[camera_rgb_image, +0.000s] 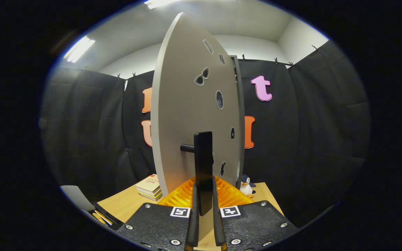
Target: Open the shoe cabinet door, grab the shoes and put them into the shoe cabinet, then close the shoe cabinet door.
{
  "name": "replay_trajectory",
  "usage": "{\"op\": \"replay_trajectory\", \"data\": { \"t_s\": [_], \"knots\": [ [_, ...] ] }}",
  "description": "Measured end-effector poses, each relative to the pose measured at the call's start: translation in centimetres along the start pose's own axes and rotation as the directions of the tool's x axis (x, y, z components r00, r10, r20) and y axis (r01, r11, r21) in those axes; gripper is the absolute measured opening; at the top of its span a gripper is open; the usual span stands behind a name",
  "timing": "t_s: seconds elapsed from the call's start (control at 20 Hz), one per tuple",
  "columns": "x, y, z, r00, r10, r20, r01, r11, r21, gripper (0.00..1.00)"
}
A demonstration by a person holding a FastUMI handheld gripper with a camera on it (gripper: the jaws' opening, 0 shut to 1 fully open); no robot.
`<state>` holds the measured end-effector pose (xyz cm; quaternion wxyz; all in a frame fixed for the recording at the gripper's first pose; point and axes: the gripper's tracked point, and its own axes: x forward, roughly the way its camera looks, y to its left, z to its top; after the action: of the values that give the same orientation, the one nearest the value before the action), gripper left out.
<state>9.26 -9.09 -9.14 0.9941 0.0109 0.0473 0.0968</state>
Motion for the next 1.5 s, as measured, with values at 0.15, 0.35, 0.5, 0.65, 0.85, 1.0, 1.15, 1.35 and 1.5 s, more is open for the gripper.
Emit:
{"op": "replay_trajectory", "data": {
  "t_s": [0.15,0.35,0.5,0.65,0.85,1.0,1.15,1.35,1.5],
  "knots": [
    [-0.7,-2.6,-0.1,1.0,-0.028,0.001,0.028,1.0,-0.014,0.17],
    [-1.3,-5.5,-0.8,0.997,-0.074,-0.017,0.073,0.996,-0.051,0.17],
    [-1.3,-7.4,-1.1,0.993,-0.111,-0.029,0.11,0.994,-0.023,0.16],
    [-1.7,-9.5,-1.3,0.986,-0.163,-0.036,0.162,0.987,-0.02,0.11],
    [-2.3,-11.3,-1.6,0.974,-0.217,-0.059,0.22,0.975,0.043,0.1],
    [-3.0,-12.0,-1.5,0.959,-0.273,-0.071,0.278,0.958,0.07,0.1],
    [-5.0,-11.4,-0.4,0.937,-0.347,-0.037,0.349,0.936,0.05,0.1],
    [-6.4,-8.7,0.4,0.913,-0.409,-0.003,0.409,0.912,0.027,0.1],
    [-6.5,-5.3,0.1,0.91,-0.414,-0.002,0.414,0.91,0.024,0.1]
  ]
}}
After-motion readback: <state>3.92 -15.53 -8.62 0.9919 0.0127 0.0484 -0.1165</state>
